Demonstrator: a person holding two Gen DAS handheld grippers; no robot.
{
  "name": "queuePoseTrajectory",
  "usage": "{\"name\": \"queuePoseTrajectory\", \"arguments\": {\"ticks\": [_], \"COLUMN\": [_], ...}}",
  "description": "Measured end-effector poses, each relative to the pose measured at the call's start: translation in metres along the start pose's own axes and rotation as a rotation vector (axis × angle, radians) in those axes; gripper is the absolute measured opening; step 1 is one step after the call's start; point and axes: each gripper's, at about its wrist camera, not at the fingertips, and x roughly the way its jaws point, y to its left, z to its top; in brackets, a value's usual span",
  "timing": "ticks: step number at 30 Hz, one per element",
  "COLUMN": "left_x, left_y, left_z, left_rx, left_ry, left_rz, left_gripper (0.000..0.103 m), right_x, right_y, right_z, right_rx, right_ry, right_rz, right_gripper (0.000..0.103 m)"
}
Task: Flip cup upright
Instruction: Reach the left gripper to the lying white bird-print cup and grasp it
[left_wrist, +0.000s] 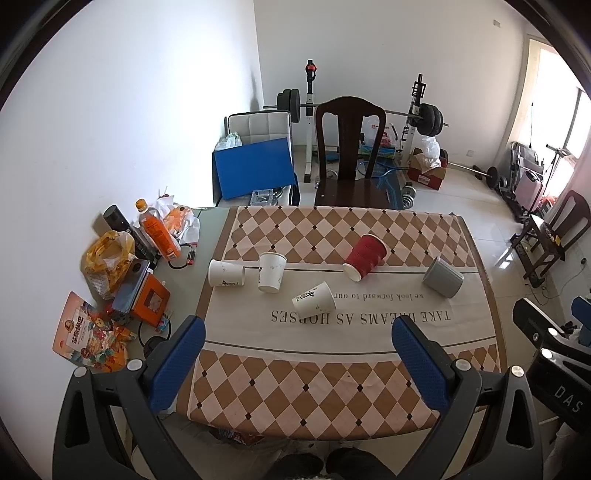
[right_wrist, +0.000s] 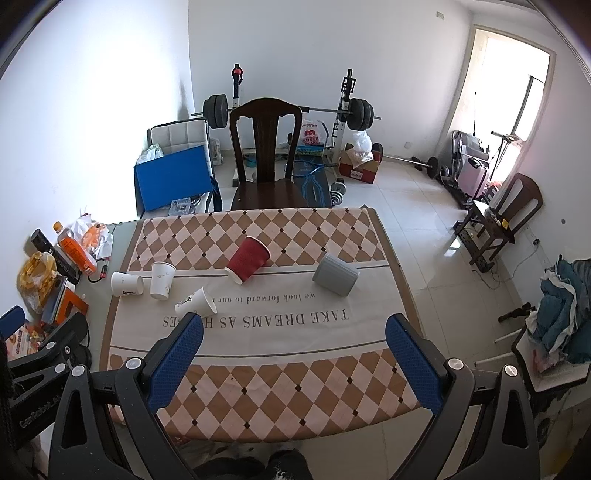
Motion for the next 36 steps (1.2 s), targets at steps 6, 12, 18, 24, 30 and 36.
{"name": "queuePoseTrajectory", "arguments": {"ticks": [6, 12, 18, 24, 30, 36], "left_x": [0.010, 0.046, 0.123, 0.207, 0.269, 0.328], "left_y": [0.009, 0.032, 0.072, 0.119, 0.150, 0.183], "left_z": [0.002, 0.001, -0.016, -0.044, -0.056, -0.048], "left_rx": [0.002, -0.012, -0.051, -0.116, -0.167, -0.351], "left_ry": [0.008, 0.032, 0.123, 0.280, 0.391, 0.513], "left_rz": [-0.011, 0.012, 0.141, 0.243, 0.311, 0.267], "left_gripper": [0.103, 0.103, 0.103, 0.103, 0.103, 0.103], "right_x": [0.000, 0.025, 0.103, 0.208, 0.303, 0.364], "right_y": [0.010, 0.025, 0.062, 0.115, 0.178, 0.223], "right_z": [0.005, -0.002, -0.016, -0.055, -0.088, -0.099], "right_rx": [0.013, 0.037, 0.027, -0.037, -0.138, -0.189], "right_ry": [0.011, 0.053, 0.190, 0.367, 0.505, 0.613], "right_rz": [-0.007, -0.017, -0.016, 0.004, 0.026, 0.038], "right_gripper": [0.100, 0.100, 0.100, 0.100, 0.100, 0.100]}}
